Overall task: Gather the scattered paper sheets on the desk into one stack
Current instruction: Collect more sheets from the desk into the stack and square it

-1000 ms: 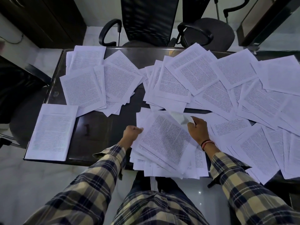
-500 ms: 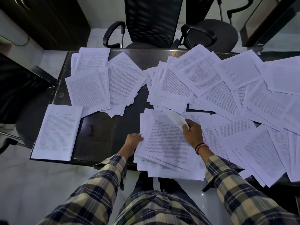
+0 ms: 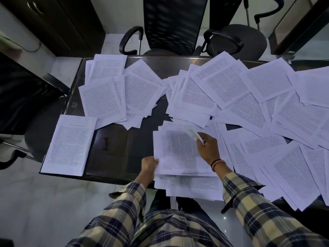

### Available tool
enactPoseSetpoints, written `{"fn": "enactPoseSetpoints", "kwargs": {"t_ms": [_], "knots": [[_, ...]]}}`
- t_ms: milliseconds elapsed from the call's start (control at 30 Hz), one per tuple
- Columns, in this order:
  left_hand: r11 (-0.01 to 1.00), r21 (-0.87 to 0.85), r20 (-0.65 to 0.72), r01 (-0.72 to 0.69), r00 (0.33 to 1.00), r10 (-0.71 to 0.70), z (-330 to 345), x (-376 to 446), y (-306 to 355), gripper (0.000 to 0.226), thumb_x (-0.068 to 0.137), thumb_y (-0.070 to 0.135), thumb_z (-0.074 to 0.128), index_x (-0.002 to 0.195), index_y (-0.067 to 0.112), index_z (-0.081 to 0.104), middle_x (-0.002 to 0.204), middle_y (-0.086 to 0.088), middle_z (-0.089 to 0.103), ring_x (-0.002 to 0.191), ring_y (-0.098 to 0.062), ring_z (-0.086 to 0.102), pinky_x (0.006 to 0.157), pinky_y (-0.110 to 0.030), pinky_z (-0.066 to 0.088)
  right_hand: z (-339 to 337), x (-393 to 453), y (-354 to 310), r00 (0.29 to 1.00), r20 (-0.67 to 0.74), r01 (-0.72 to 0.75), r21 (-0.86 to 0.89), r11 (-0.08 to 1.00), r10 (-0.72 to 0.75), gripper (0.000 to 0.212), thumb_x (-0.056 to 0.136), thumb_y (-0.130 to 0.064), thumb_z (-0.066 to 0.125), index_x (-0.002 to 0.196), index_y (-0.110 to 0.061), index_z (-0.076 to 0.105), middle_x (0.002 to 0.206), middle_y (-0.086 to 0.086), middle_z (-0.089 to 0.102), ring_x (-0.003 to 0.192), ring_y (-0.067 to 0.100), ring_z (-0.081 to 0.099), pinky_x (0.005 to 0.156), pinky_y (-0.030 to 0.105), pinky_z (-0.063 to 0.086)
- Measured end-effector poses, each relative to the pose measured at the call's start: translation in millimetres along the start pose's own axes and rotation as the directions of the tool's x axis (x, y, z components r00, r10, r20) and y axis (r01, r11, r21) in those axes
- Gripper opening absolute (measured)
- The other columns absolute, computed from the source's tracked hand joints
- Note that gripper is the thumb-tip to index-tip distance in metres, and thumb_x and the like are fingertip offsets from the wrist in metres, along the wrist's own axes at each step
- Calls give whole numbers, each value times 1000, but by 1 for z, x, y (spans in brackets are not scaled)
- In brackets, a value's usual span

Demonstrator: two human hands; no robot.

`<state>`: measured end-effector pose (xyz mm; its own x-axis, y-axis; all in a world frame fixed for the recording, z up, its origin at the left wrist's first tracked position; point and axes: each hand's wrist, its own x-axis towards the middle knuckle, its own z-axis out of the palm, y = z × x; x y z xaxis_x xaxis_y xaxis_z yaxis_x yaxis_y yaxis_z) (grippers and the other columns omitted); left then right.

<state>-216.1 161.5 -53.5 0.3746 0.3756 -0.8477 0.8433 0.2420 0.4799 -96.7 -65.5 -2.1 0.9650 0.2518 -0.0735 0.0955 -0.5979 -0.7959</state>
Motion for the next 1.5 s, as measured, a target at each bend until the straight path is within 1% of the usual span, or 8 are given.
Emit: {"fn": "enactPoseSetpoints", "kwargs": {"t_ms": [133,400,567,800,1000,1200,1400,1500], "knots": [[972,-207,-86,113,987,-133,9,-12,-17,16,94,-4,59,82,5,61,92,-13,63,85,-27,60,74,-39,52,14,1,-5,1000,10,2,18,1000,-2,22,96,-10,58,107,-2,75,85,11,72,73,21,63,61,14,43],[956,-195,110,219,973,-201,25,-35,-24,15,93,-6,62,107,-4,64,103,-22,73,97,-38,73,77,-48,64,17,-2,0,999,33,-16,0,1000,16,17,97,-3,61,107,0,76,84,10,72,73,20,61,64,13,42],[969,245,-5,-42,999,45,5,-17,-9,26,87,-8,44,72,7,58,83,-11,63,77,-25,60,69,-33,50,12,-2,13,999,37,6,-42,999,-5,18,97,-3,62,107,-1,76,93,15,76,79,22,66,69,14,48],[532,788,164,-310,938,304,-24,16,60,29,99,6,41,117,8,65,115,-9,66,108,-34,65,91,-42,54,7,-3,25,995,20,98,-84,992,-97,20,88,8,63,97,-3,78,99,11,78,93,29,74,84,38,61],[119,853,399,-508,781,480,-2,28,104,42,95,-1,45,130,16,59,132,-7,61,128,-32,50,108,-55,37,-8,-18,27,948,126,299,-28,954,-293,17,76,-7,63,82,-8,79,97,13,77,101,27,67,87,42,57],[469,624,263,-625,733,627,21,32,111,21,97,2,62,117,5,68,113,-14,71,100,-29,67,78,-30,48,-9,-48,53,811,409,524,-191,830,-418,20,79,-16,60,81,-30,74,120,2,68,137,26,43,111,75,22],[543,567,199,-619,743,639,31,29,96,19,97,4,61,115,2,69,111,-15,72,101,-32,68,82,-32,53,-3,-76,59,601,689,742,-293,603,-405,26,73,-11,80,71,-35,69,139,-7,59,153,30,28,116,76,10],[521,590,202,-617,737,644,30,31,88,21,96,10,67,116,4,66,116,-13,69,109,-35,63,89,-37,50,0,-85,61,579,729,774,-350,527,-366,28,71,-9,80,73,-35,70,138,-6,58,151,30,29,116,75,15]]}}
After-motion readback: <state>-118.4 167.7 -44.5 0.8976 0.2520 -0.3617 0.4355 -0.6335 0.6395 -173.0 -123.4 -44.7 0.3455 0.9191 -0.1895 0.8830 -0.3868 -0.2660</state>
